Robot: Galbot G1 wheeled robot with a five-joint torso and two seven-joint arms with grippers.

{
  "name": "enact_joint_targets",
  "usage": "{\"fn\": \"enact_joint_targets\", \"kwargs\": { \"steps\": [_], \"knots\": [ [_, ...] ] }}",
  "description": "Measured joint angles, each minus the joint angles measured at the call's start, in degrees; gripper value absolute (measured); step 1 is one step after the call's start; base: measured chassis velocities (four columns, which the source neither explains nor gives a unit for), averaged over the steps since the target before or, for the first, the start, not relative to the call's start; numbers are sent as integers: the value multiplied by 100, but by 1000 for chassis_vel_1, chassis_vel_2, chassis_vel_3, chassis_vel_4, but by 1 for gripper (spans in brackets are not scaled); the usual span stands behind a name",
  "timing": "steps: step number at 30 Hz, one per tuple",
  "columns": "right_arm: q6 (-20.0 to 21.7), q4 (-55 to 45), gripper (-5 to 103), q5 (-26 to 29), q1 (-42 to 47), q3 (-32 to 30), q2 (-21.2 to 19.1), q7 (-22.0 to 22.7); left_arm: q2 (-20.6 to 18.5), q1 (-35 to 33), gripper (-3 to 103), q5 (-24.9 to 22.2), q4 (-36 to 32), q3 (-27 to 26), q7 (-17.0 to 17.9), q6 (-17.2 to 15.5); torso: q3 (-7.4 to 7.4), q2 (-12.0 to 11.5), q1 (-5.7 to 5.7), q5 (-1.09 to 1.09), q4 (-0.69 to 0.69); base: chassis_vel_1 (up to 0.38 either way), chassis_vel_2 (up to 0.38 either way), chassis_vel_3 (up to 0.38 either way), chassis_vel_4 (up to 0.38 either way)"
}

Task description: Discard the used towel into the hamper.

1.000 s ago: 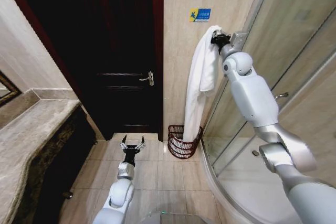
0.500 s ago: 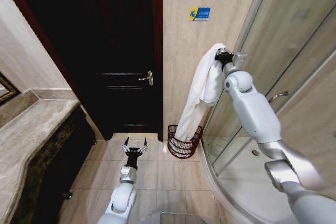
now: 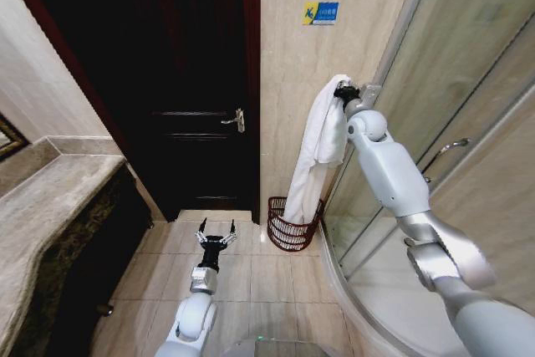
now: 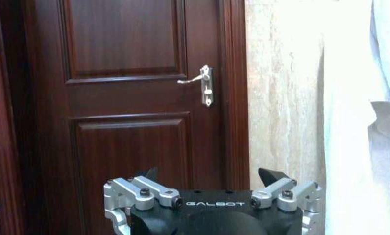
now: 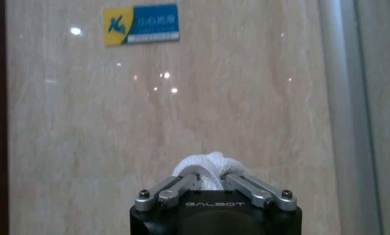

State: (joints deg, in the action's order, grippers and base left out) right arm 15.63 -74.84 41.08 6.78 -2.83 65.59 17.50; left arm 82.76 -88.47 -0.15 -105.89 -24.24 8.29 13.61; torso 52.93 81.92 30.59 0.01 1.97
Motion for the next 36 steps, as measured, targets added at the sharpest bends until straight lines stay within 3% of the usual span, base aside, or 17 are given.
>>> {"fn": "enact_joint_targets", "kwargs": {
  "steps": [9, 22, 36],
  "knots": [
    [164, 240, 6, 167, -195, 191, 137, 47, -26, -1, 100, -106, 22, -1, -90, 56, -177, -322, -145, -3, 2, 0, 0, 0, 0],
    [119, 188, 6, 93, 224, 69, -17, 19, -68, 13, 100, -268, 76, -76, -149, 115, -418, -766, -348, -1, -1, 0, 0, 0, 0],
    [44, 218, 6, -104, 356, -112, 130, 16, -57, 203, 100, -331, 83, -21, -350, -34, -661, -1214, -551, -1, 0, 0, 0, 0, 0]
  ]
}}
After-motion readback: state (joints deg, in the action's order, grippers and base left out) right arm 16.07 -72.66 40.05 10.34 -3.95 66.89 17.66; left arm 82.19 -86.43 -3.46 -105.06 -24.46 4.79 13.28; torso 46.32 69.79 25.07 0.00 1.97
